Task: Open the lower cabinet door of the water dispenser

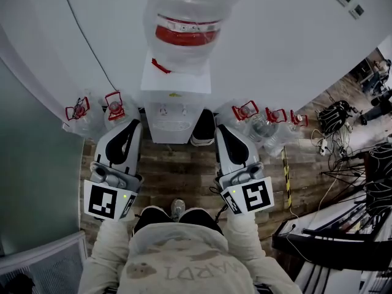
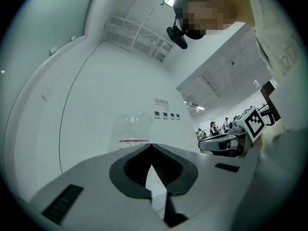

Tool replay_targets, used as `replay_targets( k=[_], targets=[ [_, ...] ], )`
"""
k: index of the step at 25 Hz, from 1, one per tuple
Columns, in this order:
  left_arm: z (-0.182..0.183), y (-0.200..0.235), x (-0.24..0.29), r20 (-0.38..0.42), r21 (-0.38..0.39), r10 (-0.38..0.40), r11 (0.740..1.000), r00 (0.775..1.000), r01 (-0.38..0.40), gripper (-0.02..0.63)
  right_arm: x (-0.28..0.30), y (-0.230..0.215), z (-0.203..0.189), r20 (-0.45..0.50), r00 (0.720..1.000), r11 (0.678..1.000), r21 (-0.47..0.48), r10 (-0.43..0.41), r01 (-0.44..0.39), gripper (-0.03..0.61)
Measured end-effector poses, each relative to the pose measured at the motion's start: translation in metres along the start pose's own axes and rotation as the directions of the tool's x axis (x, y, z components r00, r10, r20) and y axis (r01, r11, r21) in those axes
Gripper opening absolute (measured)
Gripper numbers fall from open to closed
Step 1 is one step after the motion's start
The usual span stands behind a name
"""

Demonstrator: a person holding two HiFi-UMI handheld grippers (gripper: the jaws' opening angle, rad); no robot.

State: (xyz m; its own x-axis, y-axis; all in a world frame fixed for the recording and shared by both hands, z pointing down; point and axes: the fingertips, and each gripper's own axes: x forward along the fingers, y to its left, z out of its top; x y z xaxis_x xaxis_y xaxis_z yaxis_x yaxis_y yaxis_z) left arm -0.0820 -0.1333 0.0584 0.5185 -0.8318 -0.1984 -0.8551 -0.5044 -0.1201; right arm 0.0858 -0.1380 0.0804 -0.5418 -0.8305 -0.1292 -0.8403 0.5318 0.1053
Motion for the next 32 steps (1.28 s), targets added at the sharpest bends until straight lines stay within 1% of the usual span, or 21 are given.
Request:
replay_targets(
  k=[5, 12, 17, 24, 28, 32],
  targets=[
    [-0.008, -0.008, 0.005, -0.019, 0.010, 0.018, 1.000, 1.000, -0.018, 0.002, 0.001, -0.011, -0.013, -0.016, 1.000, 1.000, 0.003, 0.027, -0.027, 0.008],
    [-0.021, -0.004, 0.013, -0.047, 0.013, 0.010, 1.000, 0.999, -0.009, 0.002, 0.011, -0.018, -0.030, -0.043, 0.999, 0.999, 0.024, 0.025, -0.024, 0.008],
    [-0.034, 0.012, 0.022, -0.062, 0.002, -0.011, 1.000, 0.998, 0.011, 0.002, 0.029, -0.020, -0.044, -0.071, 0.997, 0.999, 0.038, -0.003, 0.006, 0.008],
    [-0.058, 0.042, 0.039, -0.094, -0.026, -0.067, 0.998, 0.993, 0.065, 0.002, 0.061, -0.022, -0.063, -0.116, 0.992, 0.997, 0.046, -0.054, 0.060, 0.008],
    [-0.070, 0.057, 0.048, -0.088, -0.053, -0.106, 0.993, 0.990, 0.102, 0.002, 0.078, -0.020, -0.077, -0.142, 0.987, 0.995, 0.052, -0.077, 0.085, 0.008],
    [-0.091, 0.073, 0.052, -0.124, -0.050, -0.112, 0.993, 0.986, 0.107, 0.002, 0.091, -0.019, -0.094, -0.164, 0.982, 0.992, 0.065, -0.095, 0.107, 0.008]
  ],
)
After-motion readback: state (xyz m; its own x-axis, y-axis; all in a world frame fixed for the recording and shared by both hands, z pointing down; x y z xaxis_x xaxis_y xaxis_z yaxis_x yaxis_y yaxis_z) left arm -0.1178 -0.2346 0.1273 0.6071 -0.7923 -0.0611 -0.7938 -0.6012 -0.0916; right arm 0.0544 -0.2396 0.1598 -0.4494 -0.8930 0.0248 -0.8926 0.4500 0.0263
